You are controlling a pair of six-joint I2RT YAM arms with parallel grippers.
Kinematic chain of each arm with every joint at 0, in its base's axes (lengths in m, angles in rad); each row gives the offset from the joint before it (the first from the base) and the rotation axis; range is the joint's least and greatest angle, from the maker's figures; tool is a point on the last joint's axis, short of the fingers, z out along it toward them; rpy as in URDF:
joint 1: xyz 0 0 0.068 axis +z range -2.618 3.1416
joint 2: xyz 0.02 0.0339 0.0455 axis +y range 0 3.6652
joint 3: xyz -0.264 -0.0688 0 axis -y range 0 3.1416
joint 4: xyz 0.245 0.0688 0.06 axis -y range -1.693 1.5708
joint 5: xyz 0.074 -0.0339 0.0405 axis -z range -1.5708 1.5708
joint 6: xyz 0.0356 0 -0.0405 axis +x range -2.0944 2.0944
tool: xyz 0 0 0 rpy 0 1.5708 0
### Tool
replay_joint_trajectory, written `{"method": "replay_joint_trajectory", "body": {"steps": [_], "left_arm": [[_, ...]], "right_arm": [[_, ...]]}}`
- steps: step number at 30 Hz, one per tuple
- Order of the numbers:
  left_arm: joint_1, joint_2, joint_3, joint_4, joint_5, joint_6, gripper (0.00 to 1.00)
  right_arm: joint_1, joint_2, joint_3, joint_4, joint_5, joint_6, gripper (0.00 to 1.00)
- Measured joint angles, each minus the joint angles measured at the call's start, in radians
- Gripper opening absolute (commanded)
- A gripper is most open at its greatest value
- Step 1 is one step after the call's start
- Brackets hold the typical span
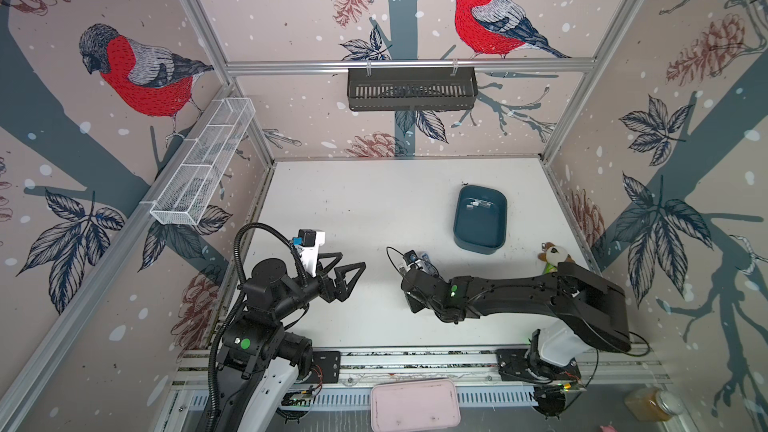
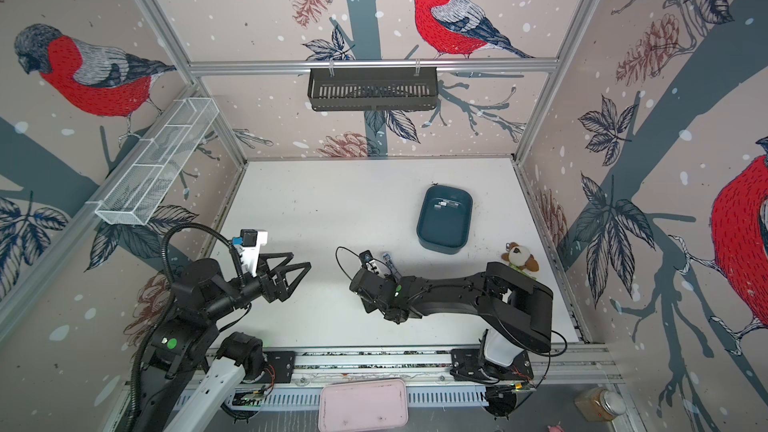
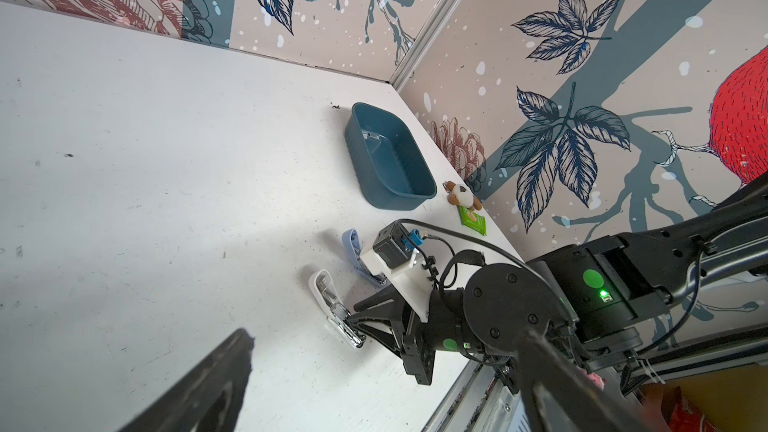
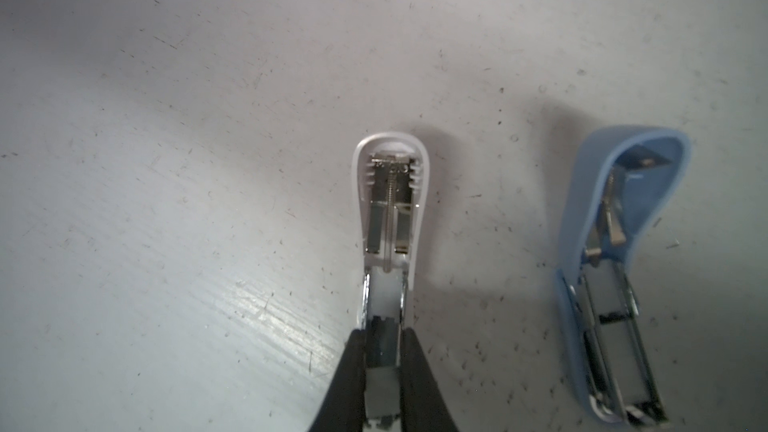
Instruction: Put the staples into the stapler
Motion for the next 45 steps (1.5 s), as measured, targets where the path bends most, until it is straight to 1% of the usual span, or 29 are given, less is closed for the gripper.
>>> {"method": "replay_joint_trajectory", "body": {"steps": [9, 14, 22, 34, 45], "left_arm": [[0.0, 0.0, 0.0, 0.0, 0.0, 0.0, 0.97], [0.0, -0.001, 0.0, 0.0, 0.0, 0.0, 0.97], [0.0, -0.001, -0.001, 0.0, 0.0, 0.0, 0.98], [0.0, -0.002, -0.001, 0.0, 0.003, 0.0, 0.97], [0.0, -0.002, -0.001, 0.0, 0.005, 0.0, 0.98]], "right_arm": [[0.003, 0.003, 0.003, 0.001, 0.002, 0.0, 0.16], [0.006, -0.006, 0.02, -0.011, 0.023, 0.003, 0.16], [0.014, -0.023, 0.023, -0.012, 0.021, 0.038, 0.17], [0.017, 0.004, 0.017, -0.002, 0.001, 0.081, 0.16], [0.016, 0.016, 0.013, -0.007, 0.013, 0.085, 0.17]]}}
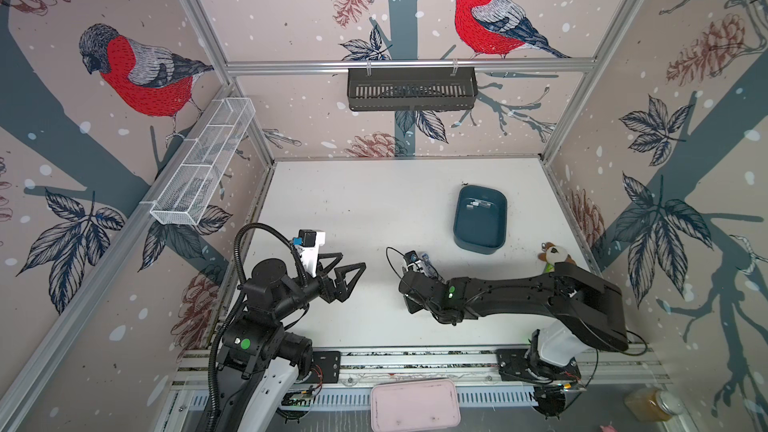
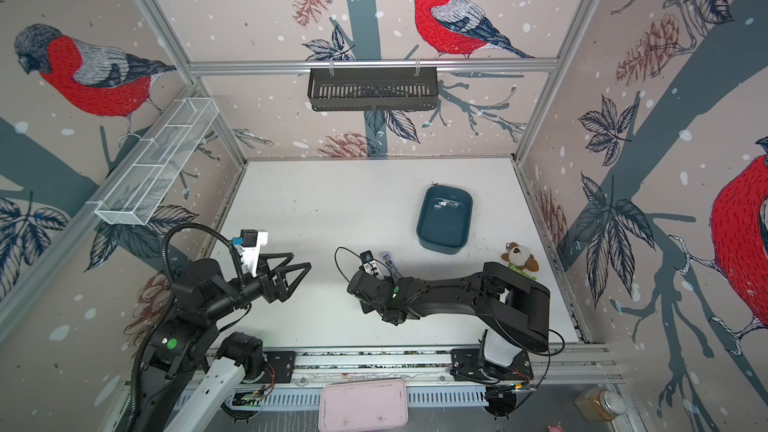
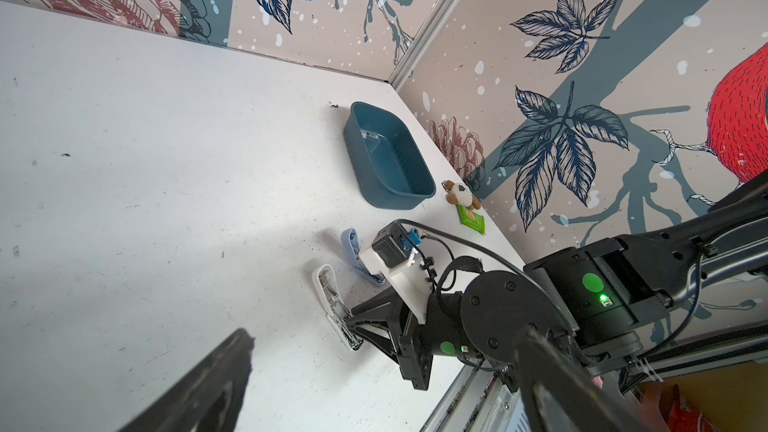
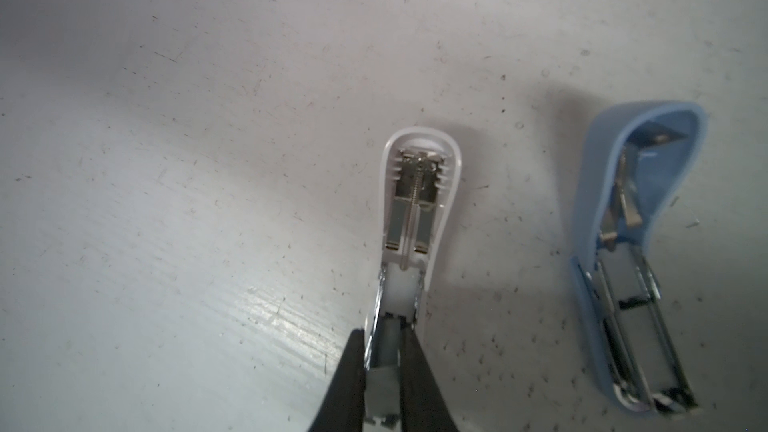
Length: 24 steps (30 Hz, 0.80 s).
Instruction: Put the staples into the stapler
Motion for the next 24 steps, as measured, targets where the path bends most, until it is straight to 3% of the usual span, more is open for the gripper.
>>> {"method": "replay_joint_trajectory", "body": {"steps": [11, 24], "left_arm": [[0.0, 0.0, 0.0, 0.0, 0.005, 0.0, 0.98], [0.0, 0.001, 0.0, 0.0, 0.017, 0.0, 0.98]], "right_arm": [[0.0, 0.016, 0.005, -0.011, 0.016, 0.001, 0.18], [0.0, 0.018, 0.018, -0.039, 0.027, 0.0, 0.3]]}}
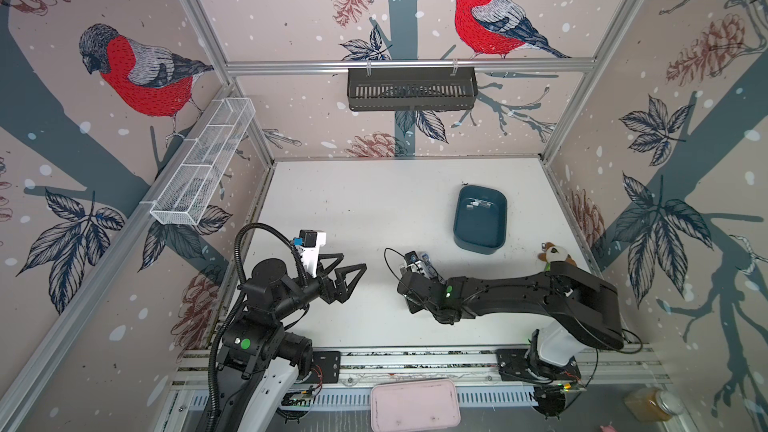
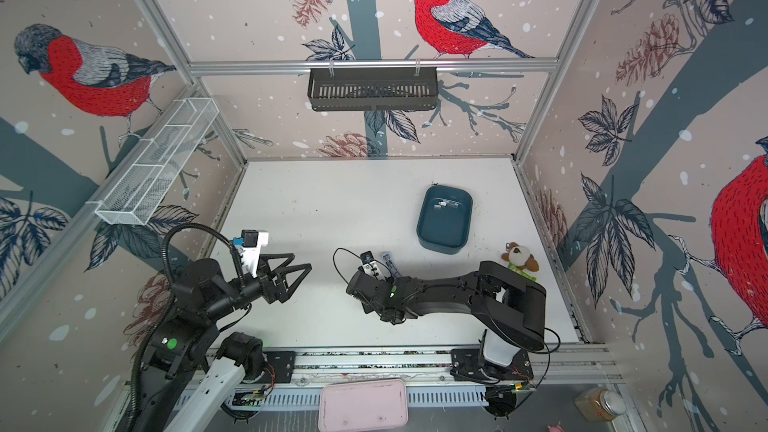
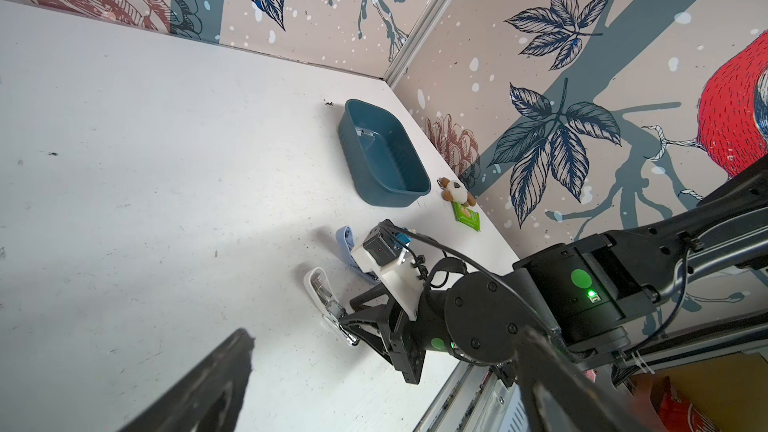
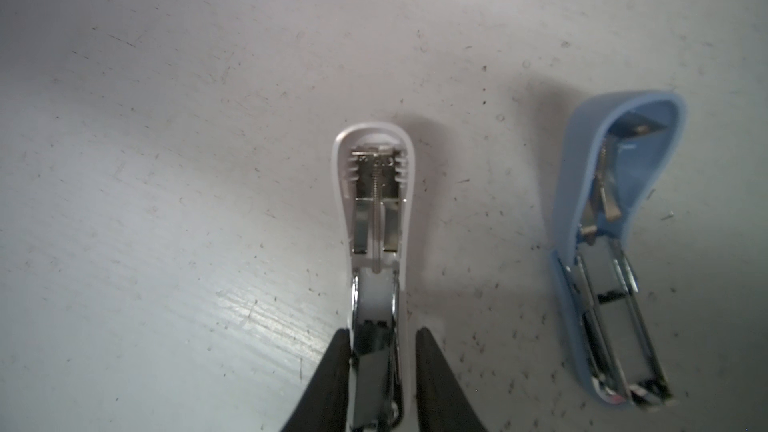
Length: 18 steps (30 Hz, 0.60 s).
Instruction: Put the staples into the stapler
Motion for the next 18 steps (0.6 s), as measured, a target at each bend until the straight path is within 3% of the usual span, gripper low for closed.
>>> {"method": "replay_joint_trajectory", "body": {"steps": [18], "left_arm": [[0.0, 0.017, 0.0, 0.0, 0.002, 0.0, 0.98]], "right_arm": [[-0.026, -0.059, -0.021, 0.021, -0.036, -0.025, 0.23]]}}
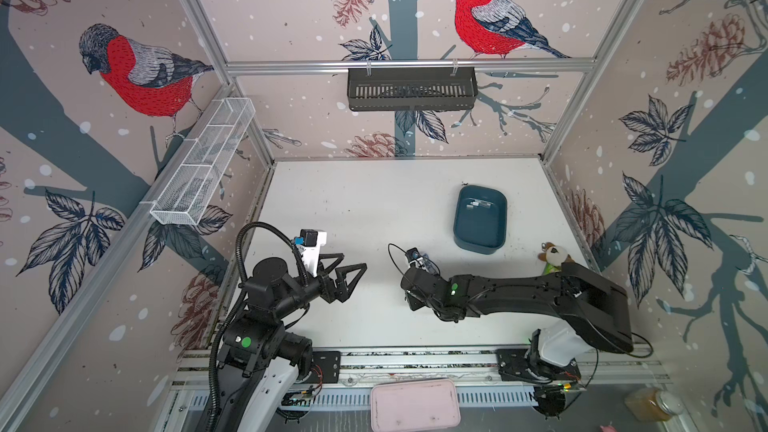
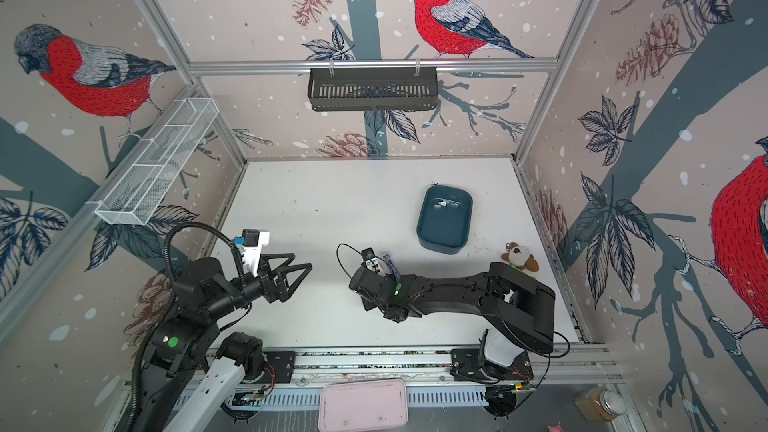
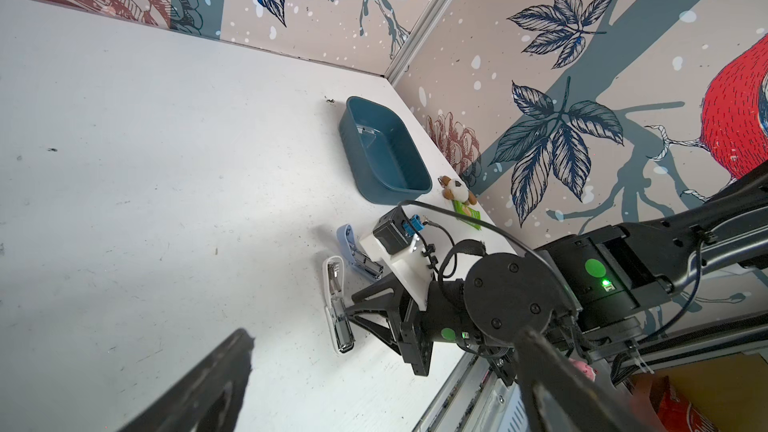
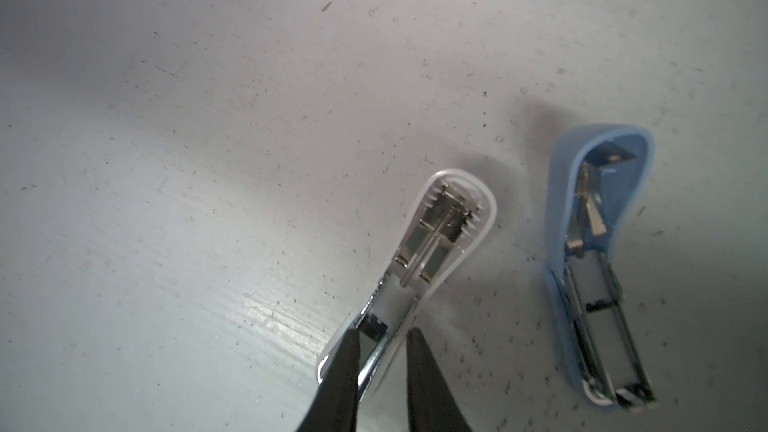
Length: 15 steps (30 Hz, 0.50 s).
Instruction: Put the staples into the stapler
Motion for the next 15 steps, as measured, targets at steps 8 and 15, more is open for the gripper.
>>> {"method": "replay_joint_trajectory", "body": {"steps": [8, 15], "left_arm": [[-0.008, 0.132, 0.0, 0.0, 0.01, -0.002, 0.87], [-0.198, 0.241, -0.023, 0.031, -0.058, -0.054, 0.84]], "right_arm": [[-0.067, -0.138, -0.104, 0.071, -0.051, -0.014, 0.24], [-0.148, -0.256, -0.24, 0.175, -0.151, -0.035, 0.23]]}}
